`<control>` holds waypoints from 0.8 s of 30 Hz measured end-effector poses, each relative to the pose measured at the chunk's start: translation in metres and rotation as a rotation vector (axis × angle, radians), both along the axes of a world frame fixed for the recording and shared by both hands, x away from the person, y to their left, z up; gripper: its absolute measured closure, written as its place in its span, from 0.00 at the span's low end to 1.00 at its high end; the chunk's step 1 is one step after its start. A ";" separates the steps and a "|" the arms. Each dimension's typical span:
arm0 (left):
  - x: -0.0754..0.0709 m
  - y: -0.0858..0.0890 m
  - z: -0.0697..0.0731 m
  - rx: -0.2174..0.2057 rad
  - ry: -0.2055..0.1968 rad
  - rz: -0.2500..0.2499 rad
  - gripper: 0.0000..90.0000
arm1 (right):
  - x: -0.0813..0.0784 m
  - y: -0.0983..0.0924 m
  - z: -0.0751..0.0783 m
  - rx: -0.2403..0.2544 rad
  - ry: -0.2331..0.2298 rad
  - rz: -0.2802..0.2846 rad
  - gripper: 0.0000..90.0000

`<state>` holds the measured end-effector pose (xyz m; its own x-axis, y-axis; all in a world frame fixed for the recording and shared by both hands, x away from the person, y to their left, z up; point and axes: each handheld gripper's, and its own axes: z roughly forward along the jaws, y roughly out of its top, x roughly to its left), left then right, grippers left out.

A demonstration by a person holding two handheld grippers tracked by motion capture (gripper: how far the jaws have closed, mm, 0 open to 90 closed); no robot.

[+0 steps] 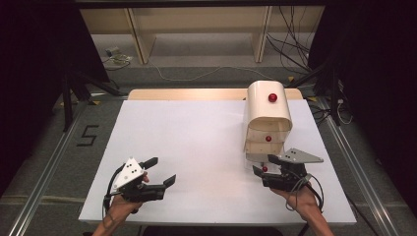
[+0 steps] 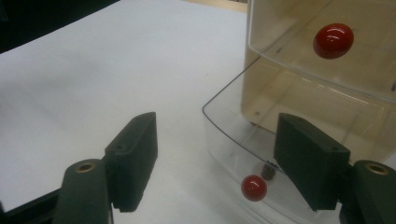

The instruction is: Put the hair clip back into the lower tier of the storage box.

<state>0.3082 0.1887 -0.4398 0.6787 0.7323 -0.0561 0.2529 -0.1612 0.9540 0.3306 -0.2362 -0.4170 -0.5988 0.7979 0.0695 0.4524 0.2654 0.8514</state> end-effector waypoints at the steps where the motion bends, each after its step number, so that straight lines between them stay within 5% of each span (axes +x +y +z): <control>1: 0.000 0.000 0.000 -0.001 0.001 0.001 0.16 | 0.000 0.000 0.000 0.001 0.000 0.000 0.35; 24: 0.001 0.000 0.000 0.002 0.003 0.004 0.16 | -0.006 -0.004 -0.010 -0.012 0.030 0.031 0.37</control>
<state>0.3088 0.1885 -0.4402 0.6758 0.7349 -0.0569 0.2563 -0.1620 0.9529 0.3246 -0.2400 -0.4267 -0.6213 0.7797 0.0780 0.4689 0.2901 0.8343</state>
